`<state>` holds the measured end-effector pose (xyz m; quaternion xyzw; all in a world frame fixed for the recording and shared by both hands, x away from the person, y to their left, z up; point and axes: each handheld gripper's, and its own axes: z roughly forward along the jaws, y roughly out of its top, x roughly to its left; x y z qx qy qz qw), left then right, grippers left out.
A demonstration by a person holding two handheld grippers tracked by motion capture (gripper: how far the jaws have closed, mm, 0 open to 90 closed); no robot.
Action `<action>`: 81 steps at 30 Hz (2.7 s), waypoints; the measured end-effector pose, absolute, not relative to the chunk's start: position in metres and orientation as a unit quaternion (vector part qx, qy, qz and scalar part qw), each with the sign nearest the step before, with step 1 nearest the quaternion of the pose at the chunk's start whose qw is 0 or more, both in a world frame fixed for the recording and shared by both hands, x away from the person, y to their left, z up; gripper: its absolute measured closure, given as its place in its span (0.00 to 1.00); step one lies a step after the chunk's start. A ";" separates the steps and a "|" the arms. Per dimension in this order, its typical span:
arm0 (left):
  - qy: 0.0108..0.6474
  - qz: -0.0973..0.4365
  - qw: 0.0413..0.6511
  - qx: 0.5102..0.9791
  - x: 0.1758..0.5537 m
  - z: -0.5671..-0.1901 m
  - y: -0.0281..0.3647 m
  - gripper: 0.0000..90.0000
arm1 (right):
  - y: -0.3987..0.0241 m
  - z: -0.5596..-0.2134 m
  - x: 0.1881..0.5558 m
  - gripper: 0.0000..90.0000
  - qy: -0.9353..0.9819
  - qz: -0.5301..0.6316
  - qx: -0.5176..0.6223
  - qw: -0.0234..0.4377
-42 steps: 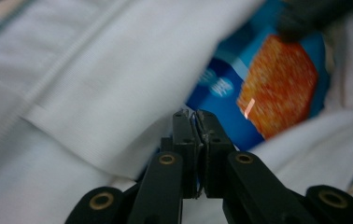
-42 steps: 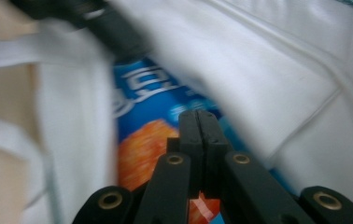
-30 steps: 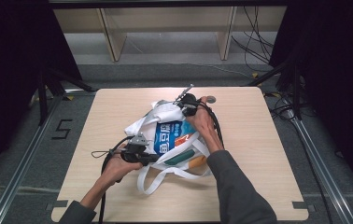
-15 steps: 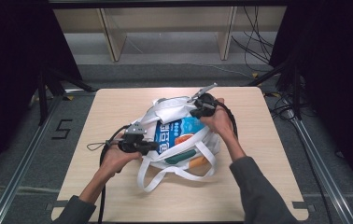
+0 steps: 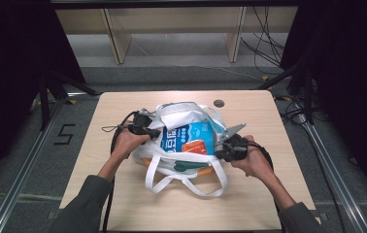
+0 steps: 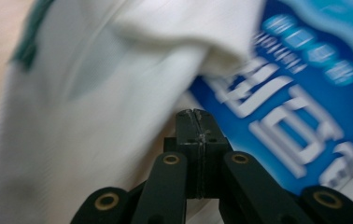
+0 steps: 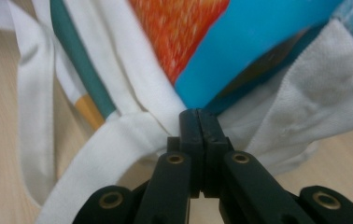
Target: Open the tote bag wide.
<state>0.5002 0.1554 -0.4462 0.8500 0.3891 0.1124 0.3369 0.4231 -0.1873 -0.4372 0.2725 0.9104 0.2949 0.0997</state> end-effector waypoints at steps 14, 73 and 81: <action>0.318 0.092 0.385 0.862 0.456 -0.431 0.142 0.95 | -0.183 -0.400 0.454 1.00 0.862 0.381 0.281 0.180; 0.414 0.176 0.419 0.789 0.484 -0.421 0.205 0.97 | -0.189 -0.412 0.436 1.00 0.846 0.400 0.279 0.212; 0.420 0.148 0.388 0.807 0.486 -0.451 0.218 0.99 | -0.198 -0.459 0.476 1.00 0.853 0.335 0.351 0.192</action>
